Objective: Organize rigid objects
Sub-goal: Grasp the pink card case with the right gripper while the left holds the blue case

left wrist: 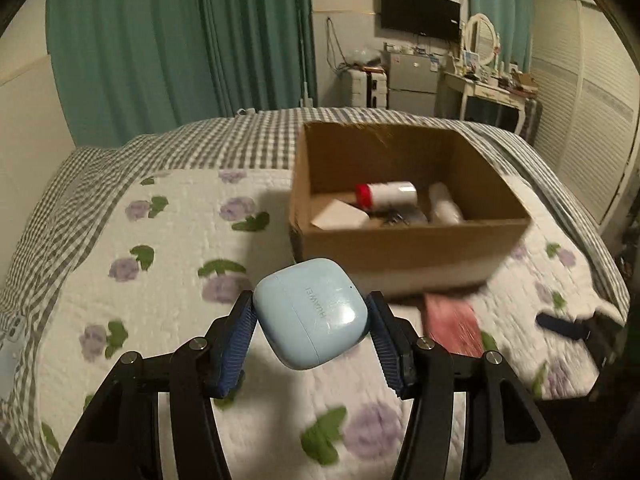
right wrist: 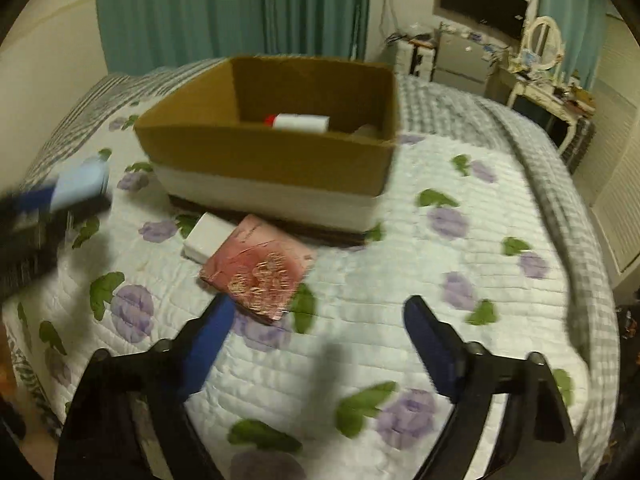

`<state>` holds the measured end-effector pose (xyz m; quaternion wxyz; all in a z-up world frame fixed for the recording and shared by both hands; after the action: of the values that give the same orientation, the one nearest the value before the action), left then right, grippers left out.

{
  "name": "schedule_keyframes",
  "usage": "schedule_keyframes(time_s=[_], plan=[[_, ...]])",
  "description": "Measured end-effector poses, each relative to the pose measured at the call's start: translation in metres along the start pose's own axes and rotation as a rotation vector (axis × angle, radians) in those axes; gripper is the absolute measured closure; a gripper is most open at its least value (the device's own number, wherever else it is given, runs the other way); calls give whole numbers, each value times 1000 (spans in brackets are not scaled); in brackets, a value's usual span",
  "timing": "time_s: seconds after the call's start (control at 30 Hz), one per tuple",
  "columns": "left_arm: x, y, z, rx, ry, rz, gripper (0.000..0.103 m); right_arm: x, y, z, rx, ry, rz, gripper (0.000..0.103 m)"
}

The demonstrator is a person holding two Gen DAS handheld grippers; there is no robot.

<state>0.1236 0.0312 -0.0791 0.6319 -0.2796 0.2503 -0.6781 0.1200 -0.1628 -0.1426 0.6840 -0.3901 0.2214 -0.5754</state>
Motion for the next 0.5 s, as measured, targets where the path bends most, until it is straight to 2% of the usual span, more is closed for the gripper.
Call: schedule_keyframes(time_s=[0.1,0.27,0.37,0.43,0.5], plan=[[-7,11,-6,-12,-40,-23,46,-20,15,0,2,-54,4,27],[-11,35,-20,-73,-42,-36,46,-48,35,2,6,-133,3,34],[-11,42,-24,-91,-35,-40,46,-55,40,5,19,-158,-8,45],[-12,46,-25,-100,-40,-46,46,-55,35,7,38,-182,-8,60],[-14,48,-26,-103,-49,-52,46,-51,25,11,70,-179,-10,69]])
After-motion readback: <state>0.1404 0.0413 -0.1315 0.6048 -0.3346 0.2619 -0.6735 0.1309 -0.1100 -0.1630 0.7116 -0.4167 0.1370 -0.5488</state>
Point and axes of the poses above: each gripper's, at about its wrist camera, not at the fingertips, and y roughly the way its jaws point, x to its right, z to its top, the point moved 6 cm from there along y, roughly the way its jaws point, and after that the axes turned 10 degrees about -z, right-handed, at the moved point
